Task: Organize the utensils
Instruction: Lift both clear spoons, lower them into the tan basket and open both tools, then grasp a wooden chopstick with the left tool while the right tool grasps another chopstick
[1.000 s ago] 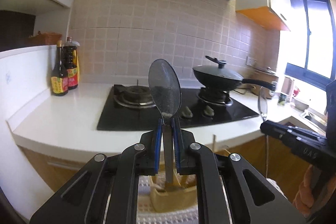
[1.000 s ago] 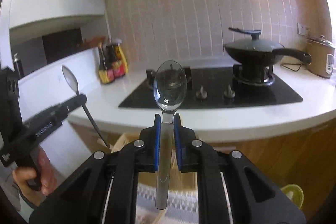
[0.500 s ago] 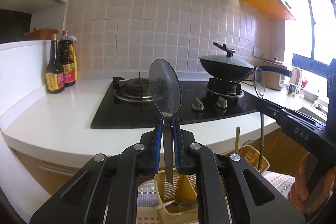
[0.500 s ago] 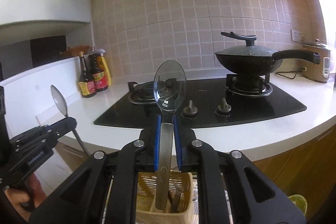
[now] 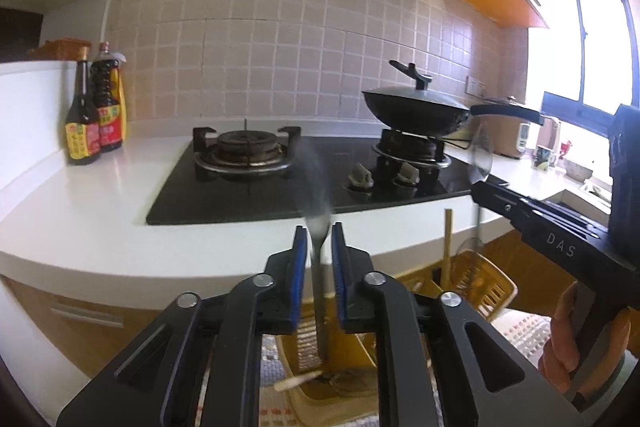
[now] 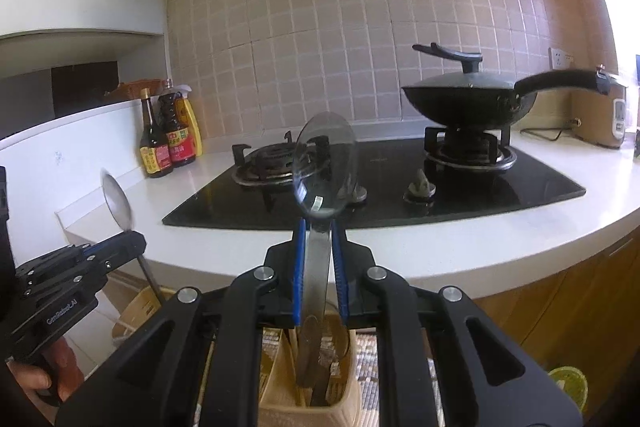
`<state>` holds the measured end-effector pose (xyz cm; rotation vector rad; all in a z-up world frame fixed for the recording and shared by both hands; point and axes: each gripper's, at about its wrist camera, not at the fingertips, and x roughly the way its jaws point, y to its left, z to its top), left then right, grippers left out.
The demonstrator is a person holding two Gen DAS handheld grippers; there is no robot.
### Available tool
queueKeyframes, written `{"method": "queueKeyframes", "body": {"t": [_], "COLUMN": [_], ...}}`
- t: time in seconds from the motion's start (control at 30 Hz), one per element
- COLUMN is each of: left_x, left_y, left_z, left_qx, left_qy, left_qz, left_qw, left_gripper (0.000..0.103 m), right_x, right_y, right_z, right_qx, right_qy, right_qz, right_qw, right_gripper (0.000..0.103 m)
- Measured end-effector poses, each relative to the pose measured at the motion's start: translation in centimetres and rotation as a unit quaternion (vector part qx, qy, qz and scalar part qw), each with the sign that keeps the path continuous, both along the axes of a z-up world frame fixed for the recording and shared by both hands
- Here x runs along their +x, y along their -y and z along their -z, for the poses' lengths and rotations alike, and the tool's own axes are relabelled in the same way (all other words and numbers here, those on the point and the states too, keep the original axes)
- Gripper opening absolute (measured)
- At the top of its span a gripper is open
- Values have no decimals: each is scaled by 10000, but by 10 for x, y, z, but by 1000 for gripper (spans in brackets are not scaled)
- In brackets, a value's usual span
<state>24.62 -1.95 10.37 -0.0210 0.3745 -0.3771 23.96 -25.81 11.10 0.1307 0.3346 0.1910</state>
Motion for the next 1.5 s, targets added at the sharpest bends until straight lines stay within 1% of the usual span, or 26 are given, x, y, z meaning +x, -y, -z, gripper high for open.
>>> {"method": "queueKeyframes", "body": {"t": [0.07,0.2,0.33,0.47,0.6,0.67,0.77,0.83,0.9,0.97,1.0,1.1,1.17,1.23,1.27,1.33,1.37,1.5], "left_x": [-3,-11,-23,-40,-61,-72,-89,-102,-113,-123,-126,-134,-139,-144,-147,-153,-156,-161], "left_y": [-1,-4,-10,-19,-24,-23,-19,-15,-13,-12,-12,-11,-10,-8,-7,-4,-2,6], "left_z": [1,1,-2,-7,-11,-10,-3,6,16,30,36,61,80,95,100,110,115,126], "left_qx": [13,36,-27,-202,-296,-255,-92,113,218,234,228,307,419,485,500,522,530,714], "left_qy": [-20,-46,-127,-220,-366,-471,-674,-807,-976,-1301,-1437,-1960,-2329,-2614,-2698,-2899,-2998,-3197], "left_qz": [7,-2,1,72,196,269,363,382,429,564,617,765,869,997,1054,1243,1320,1400], "left_qw": [10000,10000,9999,9995,9987,9982,9970,9959,9941,9896,9874,9771,9677,9588,9558,9475,9433,9344], "left_gripper": [18,18,18,18,24,25,25,25,25,25,25,25,25,25,25,27,31,32], "right_x": [-6,-20,-36,-54,-70,-78,-86,-90,-94,-98,-100,-106,-109,-113,-114,-114,-115,-109], "right_y": [1,5,10,11,10,6,3,1,-3,-8,-11,-21,-28,-33,-35,-37,-38,-44], "right_z": [1,2,6,12,20,26,35,45,57,69,76,97,112,122,126,132,135,143], "right_qx": [-11,37,163,229,219,144,270,321,332,297,317,399,444,484,531,606,662,615], "right_qy": [-25,-124,-336,-700,-1076,-1299,-1630,-1949,-2276,-2597,-2811,-3376,-3748,-3951,-4049,-4165,-4220,-4369], "right_qz": [-27,-92,-161,-214,-244,-215,-339,-401,-471,-506,-562,-777,-911,-967,-989,-1012,-1051,-1006], "right_qw": [10000,9999,9992,9971,9937,9912,9857,9795,9721,9639,9575,9372,9216,9123,9074,9015,8980,8918], "right_gripper": [19,19,19,19,19,19,19,19,19,19,19,19,19,19,19,19,19,19]}}
